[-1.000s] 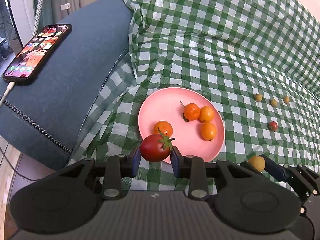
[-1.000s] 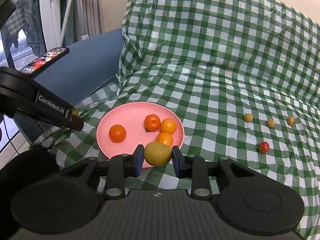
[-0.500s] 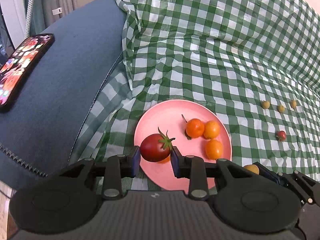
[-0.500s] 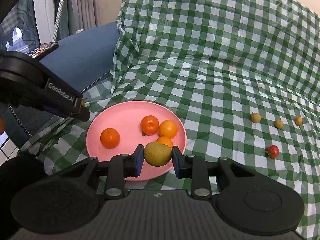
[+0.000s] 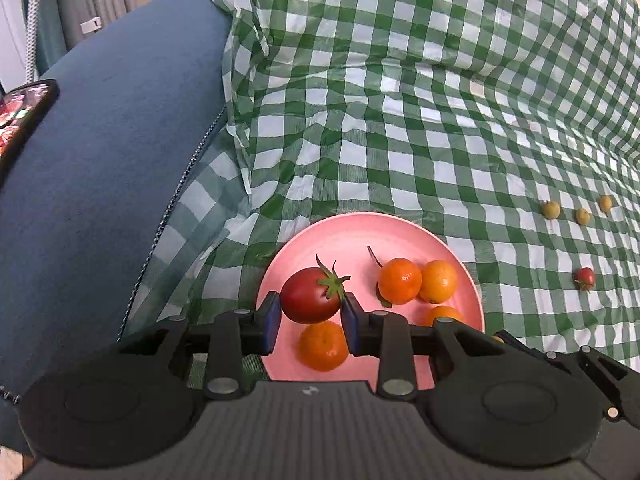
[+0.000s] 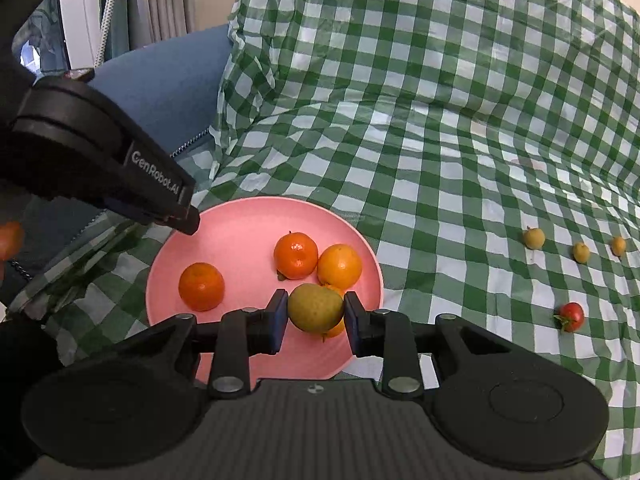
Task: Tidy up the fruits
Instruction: 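Open both tools to drop the pear and tomato onto the plate, then lift both open tools away from the pink plate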
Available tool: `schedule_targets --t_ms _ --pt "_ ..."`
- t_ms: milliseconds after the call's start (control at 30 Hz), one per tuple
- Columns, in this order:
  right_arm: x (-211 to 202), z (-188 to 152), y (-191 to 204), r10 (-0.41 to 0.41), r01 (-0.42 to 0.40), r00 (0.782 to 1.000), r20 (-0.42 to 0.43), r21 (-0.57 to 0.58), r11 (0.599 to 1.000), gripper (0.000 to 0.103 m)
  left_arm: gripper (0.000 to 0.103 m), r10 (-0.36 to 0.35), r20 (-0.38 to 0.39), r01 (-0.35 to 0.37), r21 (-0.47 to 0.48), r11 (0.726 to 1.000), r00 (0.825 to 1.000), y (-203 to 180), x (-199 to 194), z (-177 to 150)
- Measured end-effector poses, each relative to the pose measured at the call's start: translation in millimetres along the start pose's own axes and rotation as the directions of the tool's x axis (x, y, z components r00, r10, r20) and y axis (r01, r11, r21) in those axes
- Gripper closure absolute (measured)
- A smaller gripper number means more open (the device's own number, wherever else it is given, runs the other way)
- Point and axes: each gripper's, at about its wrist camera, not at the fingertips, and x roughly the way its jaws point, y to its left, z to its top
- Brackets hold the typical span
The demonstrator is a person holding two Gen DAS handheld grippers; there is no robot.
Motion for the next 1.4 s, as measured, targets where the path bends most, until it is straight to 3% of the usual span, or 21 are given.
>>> schedule_targets --t_ms 967,1033,1067,1100,1133,1167,1233,1400 --pt "38.3 -0.1 -0.9 0.016 -0.018 0.999 -0.040 -0.033 0.999 0.072 0.067 -0.022 -0.110 0.027 0.047 0.999 0.994 -7.0 63.0 8.5" --pt "38.3 0.2 -1.0 0.018 -0.020 0.999 -0.043 -0.039 0.999 0.071 0.054 -0.030 -0.108 0.036 0.051 0.998 0.994 -7.1 62.7 8.4" --pt "37.3 0.0 -1.5 0.022 -0.024 0.999 -0.043 -0.040 0.999 0.070 0.031 -0.040 -0.106 0.045 0.052 0.998 0.994 -7.2 61.6 9.4" --pt "35.5 0.0 -1.4 0.027 -0.029 0.999 -0.041 -0.041 0.999 0.065 0.008 -0.045 -0.091 0.049 0.049 0.998 0.995 -6.6 58.3 9.9" --pt "33.5 0.9 -1.1 0.026 -0.027 0.999 -0.039 -0.046 0.999 0.049 0.002 -0.038 -0.061 0.041 0.043 0.998 0.997 -5.3 52.0 9.6" --pt "30.2 1.1 -0.2 0.013 -0.015 0.999 -0.032 -0.053 0.998 0.033 0.000 -0.029 -0.029 0.030 0.041 0.999 0.999 -4.1 45.0 8.5" --pt "20.4 2.0 2.3 -0.009 0.009 1.000 -0.005 -0.073 0.997 0.020 0.000 -0.029 -0.020 0.031 0.057 0.998 0.999 -2.4 34.2 5.7" --pt "-8.8 -7.6 5.6 0.000 -0.004 0.999 -0.047 -0.077 0.997 0.008 0.000 -0.013 -0.040 0.013 0.012 1.000 0.999 12.0 0.0 -22.6"
